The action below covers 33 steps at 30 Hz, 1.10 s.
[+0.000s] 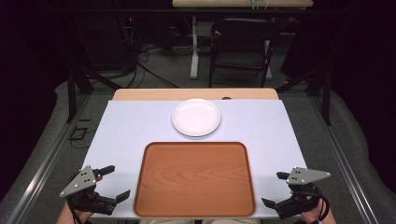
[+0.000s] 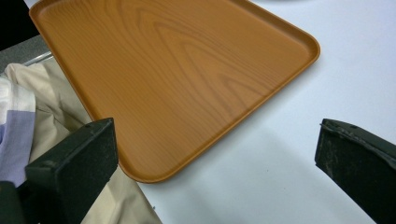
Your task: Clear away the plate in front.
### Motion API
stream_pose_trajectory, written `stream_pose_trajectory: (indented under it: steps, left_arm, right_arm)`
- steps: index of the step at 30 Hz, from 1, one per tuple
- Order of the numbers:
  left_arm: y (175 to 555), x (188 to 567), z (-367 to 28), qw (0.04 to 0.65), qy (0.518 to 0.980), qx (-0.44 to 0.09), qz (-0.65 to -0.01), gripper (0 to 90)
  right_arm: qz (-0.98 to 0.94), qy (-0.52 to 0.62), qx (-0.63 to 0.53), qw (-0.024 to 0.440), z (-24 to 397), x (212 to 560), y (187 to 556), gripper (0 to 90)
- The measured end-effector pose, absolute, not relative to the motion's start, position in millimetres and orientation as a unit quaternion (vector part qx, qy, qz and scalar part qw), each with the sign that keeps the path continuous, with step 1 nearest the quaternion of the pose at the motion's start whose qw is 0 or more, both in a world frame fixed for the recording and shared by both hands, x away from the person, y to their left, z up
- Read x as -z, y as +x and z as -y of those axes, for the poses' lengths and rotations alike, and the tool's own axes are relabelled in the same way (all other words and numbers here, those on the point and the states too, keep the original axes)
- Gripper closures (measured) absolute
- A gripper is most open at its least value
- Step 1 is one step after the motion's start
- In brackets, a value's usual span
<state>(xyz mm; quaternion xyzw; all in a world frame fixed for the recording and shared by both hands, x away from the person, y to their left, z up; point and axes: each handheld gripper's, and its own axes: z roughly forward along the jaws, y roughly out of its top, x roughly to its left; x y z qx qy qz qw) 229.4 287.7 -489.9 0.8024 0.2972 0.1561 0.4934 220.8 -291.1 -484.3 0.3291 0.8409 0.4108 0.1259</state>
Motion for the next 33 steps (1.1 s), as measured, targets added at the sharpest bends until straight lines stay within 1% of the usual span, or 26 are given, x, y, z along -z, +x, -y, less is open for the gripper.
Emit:
stream_pose_trajectory:
  steps: [15, 20, 28, 33]
  left_arm:
    - [227.9, 489.0, -287.9, 0.491, 0.799, -0.167, -0.305, 0.1]
    - [228.7, 489.3, -287.5, 0.491, 0.801, -0.163, -0.303, 0.0]
    - [229.4, 487.7, -281.9, 0.473, 0.812, -0.159, -0.303, 0.1]
    - [229.7, 486.3, -278.9, 0.471, 0.810, -0.162, -0.310, 0.2]
  right_arm:
    - [-0.846, 0.325, -0.406, 0.122, 289.4, 484.3, 220.8, 0.0]
    - [-0.846, 0.323, -0.407, 0.120, 289.1, 484.5, 220.9, 0.0]
    - [-0.848, 0.321, -0.404, 0.119, 287.6, 484.9, 221.7, 0.0]
    - [-0.849, 0.321, -0.402, 0.120, 287.9, 485.1, 222.1, 0.0]
